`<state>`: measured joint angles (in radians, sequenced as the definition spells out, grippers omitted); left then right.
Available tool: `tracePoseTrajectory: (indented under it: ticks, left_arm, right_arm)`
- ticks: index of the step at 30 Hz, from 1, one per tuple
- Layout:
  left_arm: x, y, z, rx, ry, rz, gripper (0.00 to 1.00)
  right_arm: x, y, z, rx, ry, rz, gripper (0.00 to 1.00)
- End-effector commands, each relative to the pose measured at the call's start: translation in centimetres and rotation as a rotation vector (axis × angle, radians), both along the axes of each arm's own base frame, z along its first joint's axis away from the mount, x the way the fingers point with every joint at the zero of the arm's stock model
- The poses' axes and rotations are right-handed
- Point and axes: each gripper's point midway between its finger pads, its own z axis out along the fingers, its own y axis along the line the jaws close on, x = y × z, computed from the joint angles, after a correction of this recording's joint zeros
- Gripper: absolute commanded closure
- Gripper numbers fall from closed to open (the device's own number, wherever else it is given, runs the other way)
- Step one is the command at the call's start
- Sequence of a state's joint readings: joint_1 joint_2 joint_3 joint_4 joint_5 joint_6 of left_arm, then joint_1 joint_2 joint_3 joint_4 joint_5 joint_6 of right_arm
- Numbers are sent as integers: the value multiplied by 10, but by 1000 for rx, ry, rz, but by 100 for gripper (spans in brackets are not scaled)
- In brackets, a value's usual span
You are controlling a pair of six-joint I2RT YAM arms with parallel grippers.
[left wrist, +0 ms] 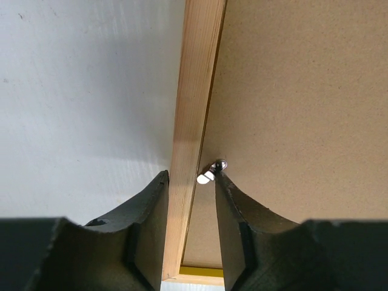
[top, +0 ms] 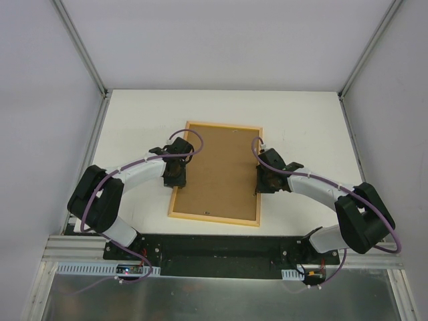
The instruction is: Put the photo into the frame
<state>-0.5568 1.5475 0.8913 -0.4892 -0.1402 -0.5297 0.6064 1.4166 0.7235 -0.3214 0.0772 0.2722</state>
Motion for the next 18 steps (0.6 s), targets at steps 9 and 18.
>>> tracePoseTrajectory:
  ticks: [9, 18]
  left_arm:
    - [-7, 10, -15, 54, 26, 17, 80]
    - [9, 11, -20, 56, 12, 58, 94]
  right_arm:
    - [-22, -18, -25, -82, 88, 35, 100]
    - [-24, -20, -26, -81, 92, 33, 99]
